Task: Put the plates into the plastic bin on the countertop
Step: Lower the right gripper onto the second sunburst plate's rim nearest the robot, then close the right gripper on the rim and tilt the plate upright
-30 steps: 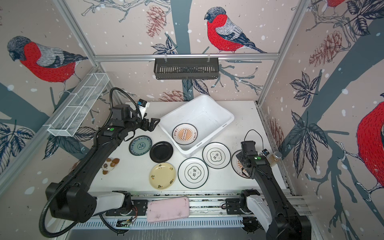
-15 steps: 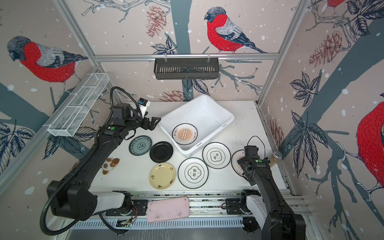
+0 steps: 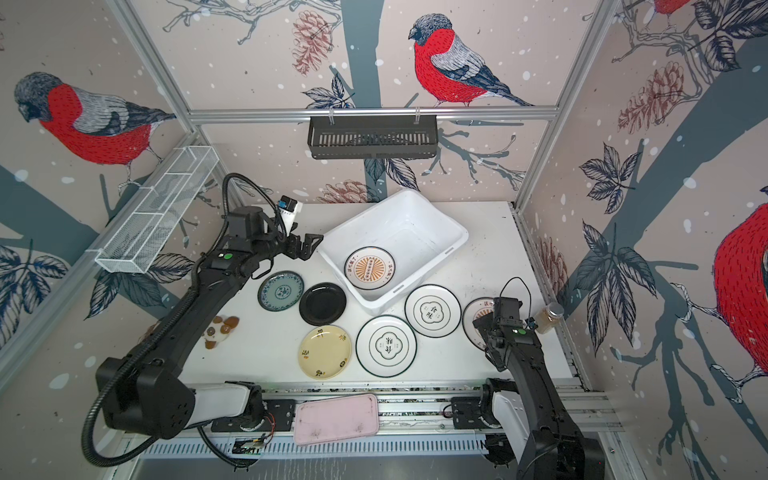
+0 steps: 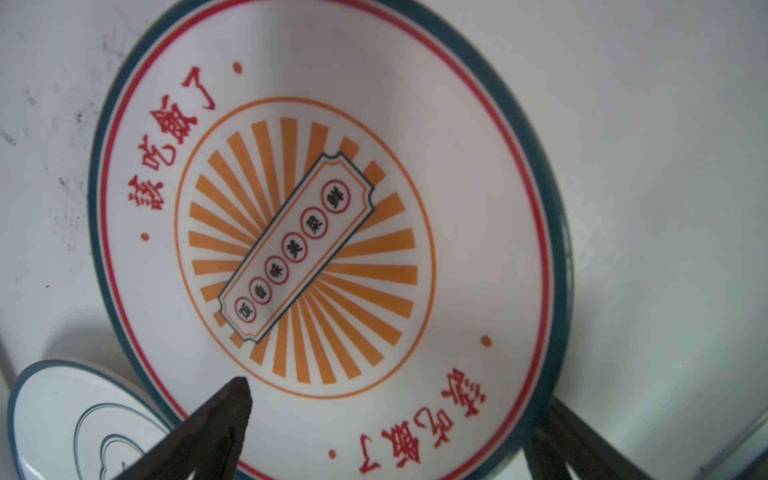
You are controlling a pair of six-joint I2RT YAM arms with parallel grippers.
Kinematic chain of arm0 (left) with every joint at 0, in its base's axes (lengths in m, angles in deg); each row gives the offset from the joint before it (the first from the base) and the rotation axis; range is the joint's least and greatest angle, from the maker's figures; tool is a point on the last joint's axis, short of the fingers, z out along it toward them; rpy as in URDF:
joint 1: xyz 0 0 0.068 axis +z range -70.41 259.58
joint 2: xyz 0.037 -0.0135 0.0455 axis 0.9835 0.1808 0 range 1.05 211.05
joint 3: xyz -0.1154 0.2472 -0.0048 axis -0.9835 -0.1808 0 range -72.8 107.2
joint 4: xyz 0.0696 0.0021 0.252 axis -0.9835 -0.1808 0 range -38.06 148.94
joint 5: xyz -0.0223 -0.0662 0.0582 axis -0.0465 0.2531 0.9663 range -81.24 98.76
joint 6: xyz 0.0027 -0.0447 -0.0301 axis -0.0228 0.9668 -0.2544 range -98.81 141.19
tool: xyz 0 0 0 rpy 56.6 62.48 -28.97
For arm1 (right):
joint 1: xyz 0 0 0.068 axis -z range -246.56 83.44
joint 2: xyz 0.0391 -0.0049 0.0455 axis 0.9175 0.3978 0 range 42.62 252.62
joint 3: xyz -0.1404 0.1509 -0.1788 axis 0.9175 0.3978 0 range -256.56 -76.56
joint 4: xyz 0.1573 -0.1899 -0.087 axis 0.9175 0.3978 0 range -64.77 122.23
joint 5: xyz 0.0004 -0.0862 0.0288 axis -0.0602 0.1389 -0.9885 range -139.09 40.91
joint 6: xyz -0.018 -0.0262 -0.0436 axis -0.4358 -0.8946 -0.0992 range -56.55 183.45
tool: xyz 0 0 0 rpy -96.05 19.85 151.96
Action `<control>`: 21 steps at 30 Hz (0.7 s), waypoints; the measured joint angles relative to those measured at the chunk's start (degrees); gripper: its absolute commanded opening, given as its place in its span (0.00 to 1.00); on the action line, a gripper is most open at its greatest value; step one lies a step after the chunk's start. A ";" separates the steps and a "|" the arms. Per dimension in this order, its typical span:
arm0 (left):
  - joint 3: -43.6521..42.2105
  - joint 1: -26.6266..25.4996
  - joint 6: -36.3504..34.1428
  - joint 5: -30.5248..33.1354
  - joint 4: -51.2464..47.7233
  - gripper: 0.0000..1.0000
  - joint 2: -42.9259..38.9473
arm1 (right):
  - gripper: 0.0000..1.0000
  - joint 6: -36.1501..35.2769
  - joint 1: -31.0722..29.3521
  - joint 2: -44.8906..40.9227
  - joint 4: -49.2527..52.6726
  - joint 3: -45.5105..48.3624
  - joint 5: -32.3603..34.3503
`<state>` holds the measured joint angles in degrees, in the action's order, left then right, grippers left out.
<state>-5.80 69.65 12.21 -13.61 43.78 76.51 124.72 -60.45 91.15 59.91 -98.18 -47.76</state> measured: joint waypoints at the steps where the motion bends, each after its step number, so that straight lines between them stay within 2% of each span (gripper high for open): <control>1: -0.04 -0.09 0.00 0.00 0.04 0.97 0.07 | 0.99 0.00 0.22 -0.39 -0.66 0.33 -0.33; 12: -0.72 -0.79 0.04 0.13 1.11 0.98 0.13 | 0.99 -1.46 3.48 -2.89 -7.45 2.84 -3.87; 21: -2.03 -1.14 0.17 0.15 2.49 0.98 0.20 | 0.94 -2.97 6.97 -3.17 -14.60 5.11 -7.61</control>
<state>-7.83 68.51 12.39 -13.45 46.27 76.71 121.75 -53.48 87.98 45.31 -93.07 -55.37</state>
